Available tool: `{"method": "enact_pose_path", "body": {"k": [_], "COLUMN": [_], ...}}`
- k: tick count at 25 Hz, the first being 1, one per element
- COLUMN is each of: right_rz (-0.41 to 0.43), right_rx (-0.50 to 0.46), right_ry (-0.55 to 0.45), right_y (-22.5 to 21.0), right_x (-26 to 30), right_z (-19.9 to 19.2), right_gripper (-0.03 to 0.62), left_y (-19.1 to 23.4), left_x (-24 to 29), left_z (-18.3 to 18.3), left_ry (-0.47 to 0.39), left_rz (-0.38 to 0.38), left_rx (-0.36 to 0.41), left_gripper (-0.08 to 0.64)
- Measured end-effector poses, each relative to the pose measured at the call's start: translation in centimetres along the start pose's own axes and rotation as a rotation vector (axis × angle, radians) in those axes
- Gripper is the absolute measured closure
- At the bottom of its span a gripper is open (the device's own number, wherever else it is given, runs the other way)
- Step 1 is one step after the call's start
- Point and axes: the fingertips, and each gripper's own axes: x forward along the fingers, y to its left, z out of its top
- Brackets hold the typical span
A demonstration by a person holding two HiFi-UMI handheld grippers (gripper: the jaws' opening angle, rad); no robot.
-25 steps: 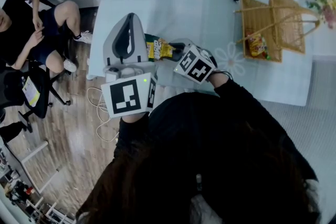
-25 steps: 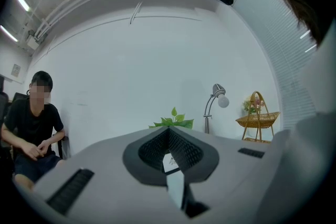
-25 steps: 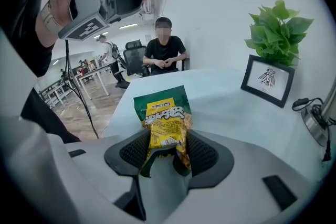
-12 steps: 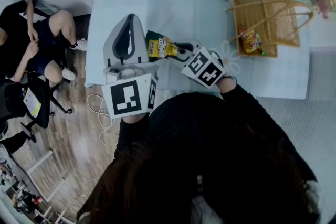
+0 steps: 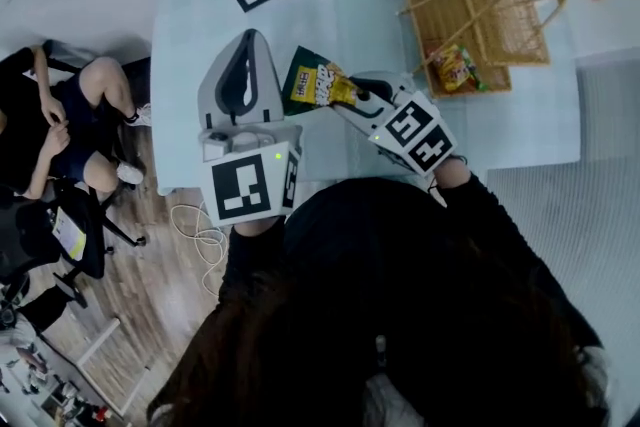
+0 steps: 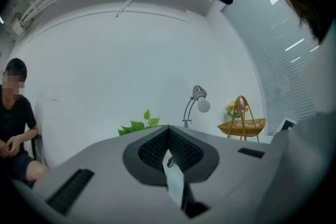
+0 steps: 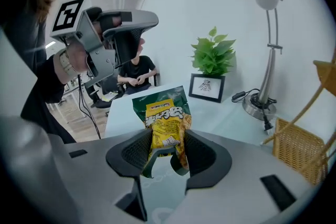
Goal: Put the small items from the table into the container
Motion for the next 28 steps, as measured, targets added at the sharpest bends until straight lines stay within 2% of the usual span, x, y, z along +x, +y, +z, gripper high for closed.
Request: {"method": "enact_pose_path", "body": {"k": [6,14,18,28], "right_rz": [-0.097,-0.235,-0.296,-0.448], "right_rx": [0.066,0.174,0.236,0.336], "right_ry": [-0.021,-0.050,-0.028,-0.054], "right_y": [-2.6,-5.3,-6.2,-8.7], "right_x": [-4.3,-9.6,-12.7,-18.9], "right_z": [-1.4,-5.0,-7.5,-11.1], "right_gripper": [0.390,0.390,0.390,0.390], "left_y": [-2.9,-8.8,-11.4,-15.9], "left_x": [2.0,4.3,5.3,6.5], "left_z": [0.1,-0.1,0.0,0.4], "left_ry": [-0.008,-0.033,-0.037,-0.043], "left_rz": [-0.079,-0.217,-0.277,-0.373], "left_rx": [-0.009,-0.015,-0.018,-0.015], "left_gripper": [0.558,0.558,0.558,0.558]}}
